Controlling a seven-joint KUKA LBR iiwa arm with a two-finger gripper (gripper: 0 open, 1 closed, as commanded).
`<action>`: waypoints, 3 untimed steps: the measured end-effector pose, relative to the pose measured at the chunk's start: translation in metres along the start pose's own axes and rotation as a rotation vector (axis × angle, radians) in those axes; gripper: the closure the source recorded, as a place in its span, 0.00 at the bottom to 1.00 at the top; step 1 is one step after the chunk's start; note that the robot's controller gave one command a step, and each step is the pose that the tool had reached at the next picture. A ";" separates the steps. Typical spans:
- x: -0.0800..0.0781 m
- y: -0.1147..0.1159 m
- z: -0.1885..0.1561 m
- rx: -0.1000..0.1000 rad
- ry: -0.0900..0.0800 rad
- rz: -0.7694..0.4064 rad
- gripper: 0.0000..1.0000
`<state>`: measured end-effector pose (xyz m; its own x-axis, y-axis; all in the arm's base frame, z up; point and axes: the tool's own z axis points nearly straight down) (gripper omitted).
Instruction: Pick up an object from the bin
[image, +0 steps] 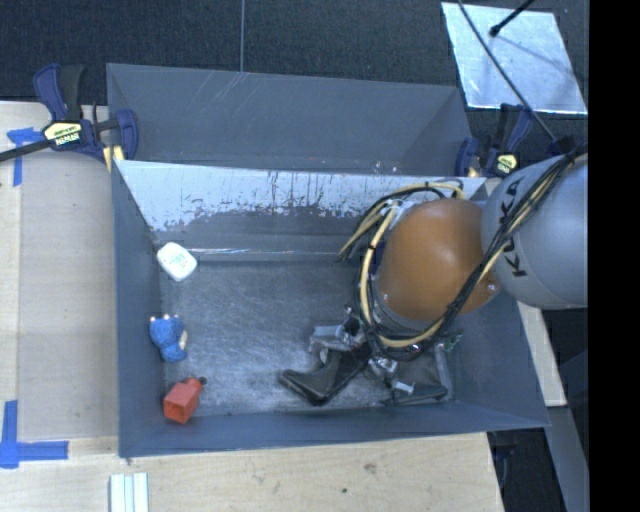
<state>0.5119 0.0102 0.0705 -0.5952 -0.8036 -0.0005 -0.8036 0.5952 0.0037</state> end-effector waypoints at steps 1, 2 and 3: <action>0.002 0.025 -0.002 0.019 -0.013 -0.194 1.00; -0.007 -0.029 -0.006 0.004 -0.001 -0.306 1.00; -0.009 -0.056 -0.087 0.008 -0.001 -0.292 1.00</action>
Offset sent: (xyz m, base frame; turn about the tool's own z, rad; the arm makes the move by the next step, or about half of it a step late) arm -0.0265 0.0140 -0.0005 -0.1999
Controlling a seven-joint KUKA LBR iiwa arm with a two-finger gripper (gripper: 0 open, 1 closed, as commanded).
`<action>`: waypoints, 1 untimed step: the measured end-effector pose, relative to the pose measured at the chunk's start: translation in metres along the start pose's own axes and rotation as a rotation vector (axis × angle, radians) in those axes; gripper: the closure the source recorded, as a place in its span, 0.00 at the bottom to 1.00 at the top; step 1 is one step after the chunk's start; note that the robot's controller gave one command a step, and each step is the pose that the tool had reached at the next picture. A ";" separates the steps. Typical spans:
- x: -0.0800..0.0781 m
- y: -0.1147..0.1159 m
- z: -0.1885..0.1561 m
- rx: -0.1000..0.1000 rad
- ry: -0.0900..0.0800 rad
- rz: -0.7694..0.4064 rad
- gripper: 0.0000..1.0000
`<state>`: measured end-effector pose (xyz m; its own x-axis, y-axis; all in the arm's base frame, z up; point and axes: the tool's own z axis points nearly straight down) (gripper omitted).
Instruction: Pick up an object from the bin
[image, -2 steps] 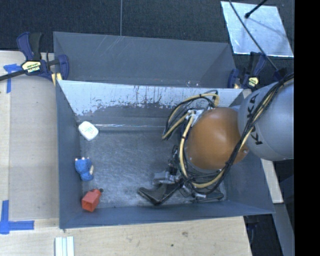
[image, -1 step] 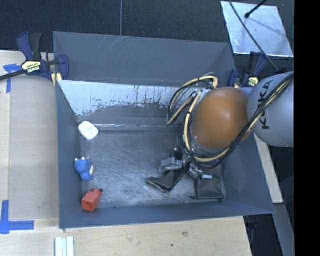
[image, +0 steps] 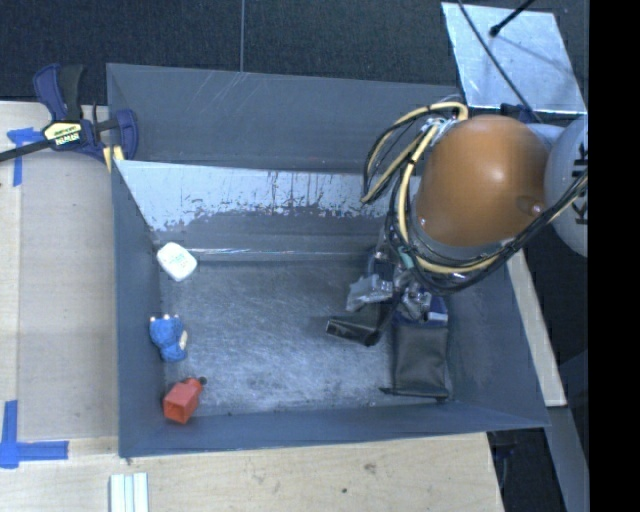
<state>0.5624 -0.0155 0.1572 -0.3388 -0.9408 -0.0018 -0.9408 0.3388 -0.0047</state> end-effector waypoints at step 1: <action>0.000 0.012 -0.072 -0.002 0.000 -0.002 1.00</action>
Offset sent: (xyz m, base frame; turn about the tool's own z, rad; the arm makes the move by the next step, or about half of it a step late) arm -0.0118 0.0039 0.0702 -0.0050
